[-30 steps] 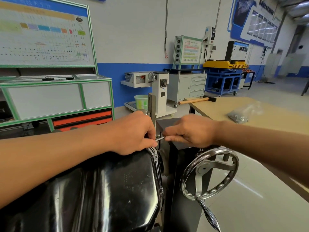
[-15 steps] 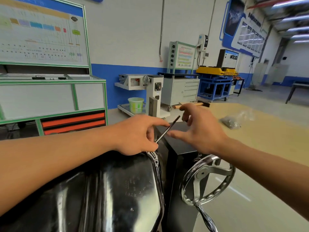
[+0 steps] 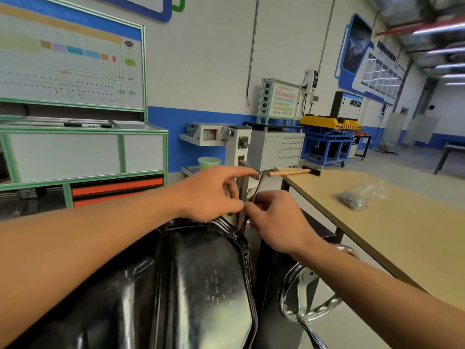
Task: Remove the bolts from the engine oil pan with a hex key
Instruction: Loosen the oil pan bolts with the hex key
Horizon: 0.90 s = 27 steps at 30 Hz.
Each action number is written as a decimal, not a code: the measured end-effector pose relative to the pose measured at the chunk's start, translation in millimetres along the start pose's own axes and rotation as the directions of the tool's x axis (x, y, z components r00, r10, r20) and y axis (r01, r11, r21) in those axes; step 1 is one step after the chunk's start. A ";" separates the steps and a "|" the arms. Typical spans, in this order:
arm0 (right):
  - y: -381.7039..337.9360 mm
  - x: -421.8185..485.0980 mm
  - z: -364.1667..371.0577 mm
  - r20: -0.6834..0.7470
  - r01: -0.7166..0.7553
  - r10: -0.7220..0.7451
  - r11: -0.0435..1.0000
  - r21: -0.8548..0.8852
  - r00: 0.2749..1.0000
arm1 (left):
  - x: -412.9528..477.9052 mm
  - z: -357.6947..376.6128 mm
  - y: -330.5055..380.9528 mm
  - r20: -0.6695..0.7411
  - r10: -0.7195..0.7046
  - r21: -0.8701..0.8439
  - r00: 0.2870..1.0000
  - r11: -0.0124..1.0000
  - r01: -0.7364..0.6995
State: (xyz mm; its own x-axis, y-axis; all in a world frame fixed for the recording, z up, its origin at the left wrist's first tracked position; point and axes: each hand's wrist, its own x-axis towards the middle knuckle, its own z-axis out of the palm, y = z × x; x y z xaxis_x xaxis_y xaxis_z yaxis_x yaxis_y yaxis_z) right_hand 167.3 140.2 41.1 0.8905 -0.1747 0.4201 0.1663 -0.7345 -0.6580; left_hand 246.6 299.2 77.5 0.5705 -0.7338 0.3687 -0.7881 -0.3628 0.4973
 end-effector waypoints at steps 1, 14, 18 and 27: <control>-1.4 -3.4 1.2 0.019 0.055 -0.054 0.998 -0.034 0.998 | 1.8 -1.0 -1.6 -0.031 -0.016 -0.024 0.999 1.000 0.015; -14.5 -14.5 8.2 0.340 0.473 -0.361 0.811 -0.344 0.868 | -21.7 -65.5 -6.0 0.413 -0.366 0.111 0.834 0.929 0.353; -23.9 -15.2 7.4 0.382 0.494 -0.351 0.774 -0.396 0.855 | -26.5 -75.6 3.8 0.440 -0.426 0.322 0.790 0.897 0.304; -46.1 6.9 13.9 0.170 0.000 -0.036 0.979 0.203 0.985 | -16.9 -77.6 -0.6 -0.202 -0.206 -0.265 0.957 0.953 0.149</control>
State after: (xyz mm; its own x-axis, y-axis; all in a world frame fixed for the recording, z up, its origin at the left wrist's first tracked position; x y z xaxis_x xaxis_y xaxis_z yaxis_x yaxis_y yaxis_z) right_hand 171.7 182.0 65.6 0.9431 -0.0342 0.3309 0.2492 -0.5862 -0.7709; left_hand 255.4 356.4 131.9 0.7551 -0.5117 0.4098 -0.6048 -0.3027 0.7366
